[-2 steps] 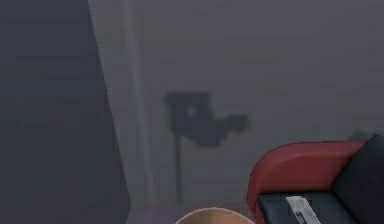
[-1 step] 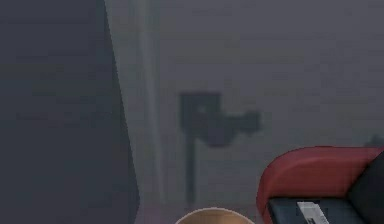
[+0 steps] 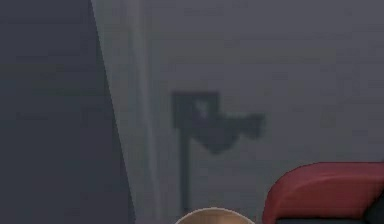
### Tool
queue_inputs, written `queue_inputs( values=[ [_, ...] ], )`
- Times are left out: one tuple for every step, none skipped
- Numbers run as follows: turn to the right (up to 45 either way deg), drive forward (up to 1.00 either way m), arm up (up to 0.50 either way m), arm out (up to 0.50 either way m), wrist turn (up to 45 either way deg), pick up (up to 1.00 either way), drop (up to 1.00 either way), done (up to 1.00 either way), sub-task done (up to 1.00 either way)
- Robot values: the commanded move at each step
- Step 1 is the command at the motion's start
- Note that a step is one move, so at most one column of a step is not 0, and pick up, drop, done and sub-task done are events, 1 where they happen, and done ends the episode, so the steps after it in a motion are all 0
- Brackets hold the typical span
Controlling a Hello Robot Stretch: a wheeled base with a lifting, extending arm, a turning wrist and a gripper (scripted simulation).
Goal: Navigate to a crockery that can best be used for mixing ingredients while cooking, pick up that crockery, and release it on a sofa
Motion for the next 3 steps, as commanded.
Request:
queue_inputs(
  values=[
    [-45.0, 0.0, 0.0, 0.0, 0.0, 0.0, 0.0, 0.0, 0.0],
    [-45.0, 0.0, 0.0, 0.0, 0.0, 0.0, 0.0, 0.0, 0.0],
    [45.0, 0.0, 0.0, 0.0, 0.0, 0.0, 0.0, 0.0, 0.0]
  ],
)
